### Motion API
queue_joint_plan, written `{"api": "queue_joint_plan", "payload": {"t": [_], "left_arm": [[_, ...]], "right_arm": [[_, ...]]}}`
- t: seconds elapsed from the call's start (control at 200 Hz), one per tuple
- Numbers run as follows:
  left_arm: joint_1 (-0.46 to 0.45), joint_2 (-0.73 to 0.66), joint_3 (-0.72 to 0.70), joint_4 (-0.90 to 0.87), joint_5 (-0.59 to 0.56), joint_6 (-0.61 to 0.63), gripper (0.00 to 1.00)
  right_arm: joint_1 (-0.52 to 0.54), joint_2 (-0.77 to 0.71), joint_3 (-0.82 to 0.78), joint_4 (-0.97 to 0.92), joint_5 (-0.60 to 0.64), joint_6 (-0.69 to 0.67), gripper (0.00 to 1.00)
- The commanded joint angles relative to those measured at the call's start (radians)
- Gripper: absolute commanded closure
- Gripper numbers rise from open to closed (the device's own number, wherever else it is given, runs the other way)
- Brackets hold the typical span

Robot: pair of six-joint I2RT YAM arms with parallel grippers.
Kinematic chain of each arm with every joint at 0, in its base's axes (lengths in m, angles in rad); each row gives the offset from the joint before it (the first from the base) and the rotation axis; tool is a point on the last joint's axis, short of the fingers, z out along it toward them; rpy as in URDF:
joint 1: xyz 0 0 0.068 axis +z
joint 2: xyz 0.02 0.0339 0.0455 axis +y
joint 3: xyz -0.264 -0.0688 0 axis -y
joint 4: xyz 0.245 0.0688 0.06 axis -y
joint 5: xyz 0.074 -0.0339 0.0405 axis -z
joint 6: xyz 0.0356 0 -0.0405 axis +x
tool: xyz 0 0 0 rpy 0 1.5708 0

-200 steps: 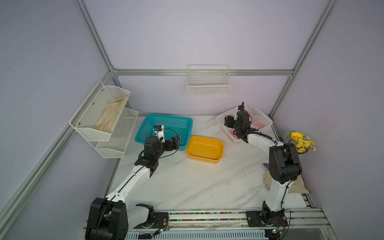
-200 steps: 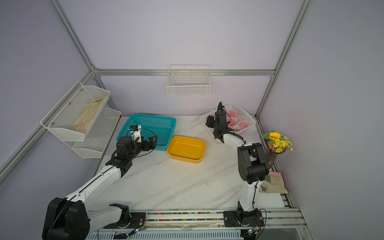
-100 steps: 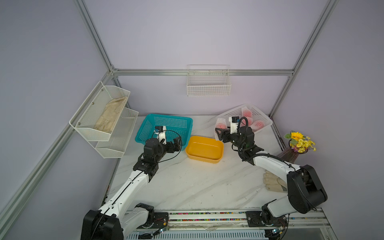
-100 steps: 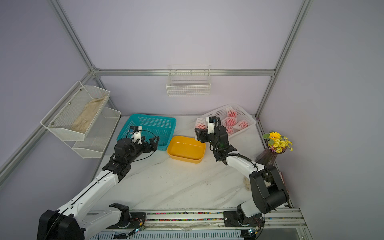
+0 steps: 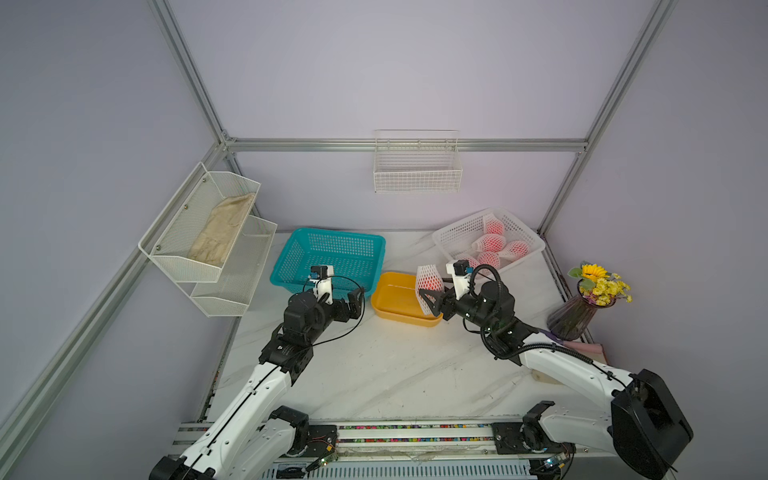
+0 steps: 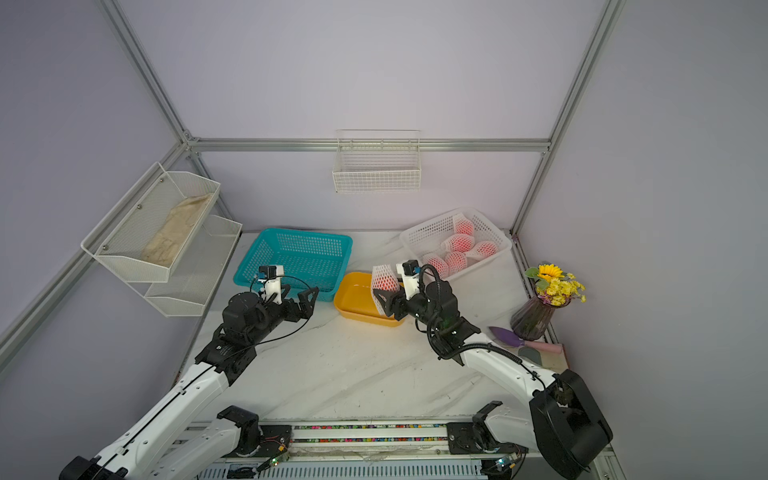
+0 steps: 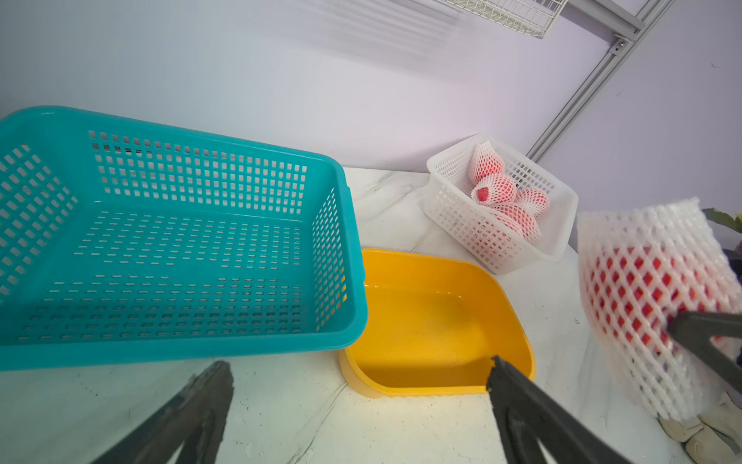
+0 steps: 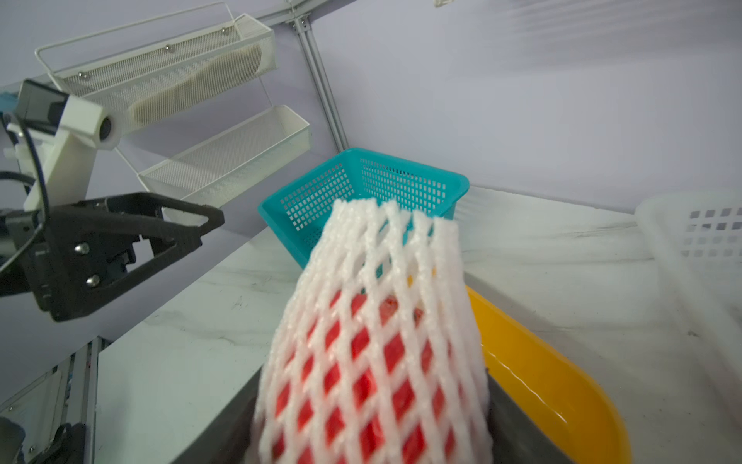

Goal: Remove foam nets from apples
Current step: Place the apple at the center of the board.

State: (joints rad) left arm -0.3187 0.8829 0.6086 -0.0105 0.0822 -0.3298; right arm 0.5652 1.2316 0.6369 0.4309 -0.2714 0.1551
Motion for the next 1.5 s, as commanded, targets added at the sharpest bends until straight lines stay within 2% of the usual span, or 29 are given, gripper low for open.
{"api": "queue_joint_plan", "payload": {"t": [0.0, 0.115, 0.335, 0.595, 0.845, 1.21, 1.34, 1.415, 1.44, 1.495], "left_arm": [[-0.017, 0.001, 0.015, 0.006, 0.021, 0.011, 0.00], [-0.020, 0.020, 0.038, -0.012, 0.040, -0.005, 0.00], [-0.023, 0.048, 0.046, -0.035, 0.068, -0.039, 0.00], [-0.022, 0.041, 0.028, -0.087, 0.050, -0.065, 0.00], [-0.020, -0.004, -0.029, -0.153, 0.021, -0.116, 0.00], [-0.020, 0.022, -0.104, -0.135, 0.007, -0.201, 0.00], [-0.020, 0.036, -0.122, -0.148, -0.001, -0.252, 0.00], [-0.020, 0.042, -0.137, -0.145, 0.001, -0.253, 0.00], [-0.020, 0.045, -0.140, -0.148, -0.005, -0.255, 0.00], [-0.020, 0.053, -0.142, -0.155, -0.020, -0.256, 0.00]], "right_arm": [[0.027, 0.027, -0.036, 0.098, -0.038, -0.111, 0.32], [0.049, 0.097, -0.067, 0.209, -0.083, -0.196, 0.38], [0.098, 0.238, -0.072, 0.318, -0.118, -0.319, 0.37], [0.165, 0.363, -0.056, 0.331, -0.167, -0.515, 0.34], [0.224, 0.397, -0.016, 0.108, -0.185, -0.750, 0.31], [0.232, 0.457, 0.059, -0.132, -0.121, -0.891, 0.26], [0.236, 0.467, 0.085, -0.192, -0.105, -0.903, 0.19], [0.239, 0.480, 0.140, -0.282, -0.103, -0.877, 0.10], [0.240, 0.489, 0.173, -0.328, -0.098, -0.864, 0.03], [0.241, 0.501, 0.223, -0.393, -0.080, -0.833, 0.03]]}}
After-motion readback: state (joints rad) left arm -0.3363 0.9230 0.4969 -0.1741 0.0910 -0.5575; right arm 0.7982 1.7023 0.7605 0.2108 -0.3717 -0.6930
